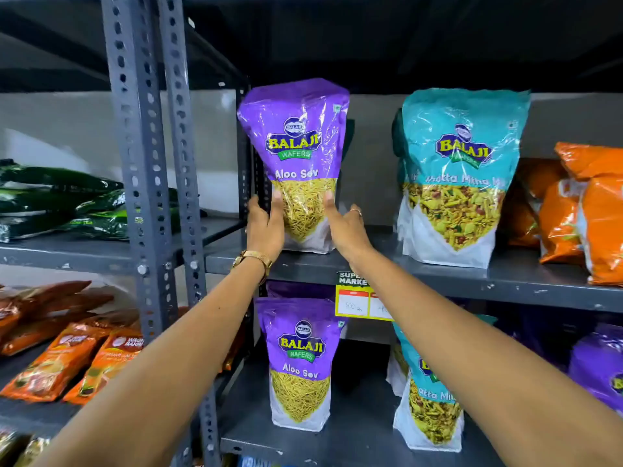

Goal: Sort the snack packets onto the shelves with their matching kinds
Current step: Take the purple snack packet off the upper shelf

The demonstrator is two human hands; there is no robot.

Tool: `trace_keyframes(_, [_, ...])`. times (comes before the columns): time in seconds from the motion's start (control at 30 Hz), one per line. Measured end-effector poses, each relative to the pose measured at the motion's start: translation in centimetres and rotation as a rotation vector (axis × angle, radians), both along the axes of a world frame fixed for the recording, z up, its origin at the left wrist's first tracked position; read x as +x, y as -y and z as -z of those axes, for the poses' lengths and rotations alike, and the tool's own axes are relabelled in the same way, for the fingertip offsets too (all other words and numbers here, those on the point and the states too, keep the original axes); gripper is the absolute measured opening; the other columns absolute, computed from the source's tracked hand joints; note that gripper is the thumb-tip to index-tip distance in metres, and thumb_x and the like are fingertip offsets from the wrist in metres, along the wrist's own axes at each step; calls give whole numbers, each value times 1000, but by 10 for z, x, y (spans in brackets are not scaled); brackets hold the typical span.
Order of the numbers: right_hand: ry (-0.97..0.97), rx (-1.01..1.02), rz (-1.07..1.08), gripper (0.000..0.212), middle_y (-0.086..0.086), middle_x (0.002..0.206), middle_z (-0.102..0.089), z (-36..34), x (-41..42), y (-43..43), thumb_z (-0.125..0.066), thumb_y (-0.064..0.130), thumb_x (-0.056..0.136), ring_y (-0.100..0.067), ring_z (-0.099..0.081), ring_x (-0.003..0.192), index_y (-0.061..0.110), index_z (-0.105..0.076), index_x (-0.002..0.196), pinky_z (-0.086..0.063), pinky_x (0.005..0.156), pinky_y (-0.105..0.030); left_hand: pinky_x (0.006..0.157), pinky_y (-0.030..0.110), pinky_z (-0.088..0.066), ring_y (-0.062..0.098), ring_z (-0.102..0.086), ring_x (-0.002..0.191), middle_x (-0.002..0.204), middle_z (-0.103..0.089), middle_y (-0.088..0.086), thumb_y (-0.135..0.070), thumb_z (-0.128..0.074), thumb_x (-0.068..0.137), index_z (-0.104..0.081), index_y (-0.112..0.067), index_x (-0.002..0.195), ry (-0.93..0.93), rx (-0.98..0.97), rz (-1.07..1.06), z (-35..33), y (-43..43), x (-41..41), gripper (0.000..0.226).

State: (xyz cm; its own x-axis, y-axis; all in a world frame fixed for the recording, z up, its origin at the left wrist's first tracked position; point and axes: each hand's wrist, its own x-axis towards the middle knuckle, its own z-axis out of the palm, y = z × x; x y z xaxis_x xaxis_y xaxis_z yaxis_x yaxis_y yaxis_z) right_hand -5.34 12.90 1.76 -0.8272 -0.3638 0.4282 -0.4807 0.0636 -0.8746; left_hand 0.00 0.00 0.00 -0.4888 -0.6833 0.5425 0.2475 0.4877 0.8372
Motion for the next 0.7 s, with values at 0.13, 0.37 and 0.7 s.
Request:
trace_keyframes(0.13, [46,-8,-65,79,-16,146,-41,8,-7,5,-44,56,89,-29,-45,132,-1,-28,141,-36,95,-28,110,37,-39,18,-54,122,130,-61,4,-74,-39,79,-53,-16,124,16,13,177,5,12,1,76])
trace_keyframes(0.37, [-40,-63,-67,64,1,79,-58,14,-12,1,-51,50,89,-8,-53,65,-10,-53,111,-40,51,-6,68,4,-49,-12,-64,74,93,-66,-5,-18,-52,95,-63,-6,106,-123,49,343,9,20,2,20])
trace_keyframes(0.7, [-35,15,-66,83,-22,94,-72,10,4,-41,-53,72,71,-24,-63,75,-6,-60,98,-52,75,-47,66,4,-48,-12,-63,69,72,-72,-20,-15,-60,90,-68,-11,103,-187,30,321,4,-29,40,16])
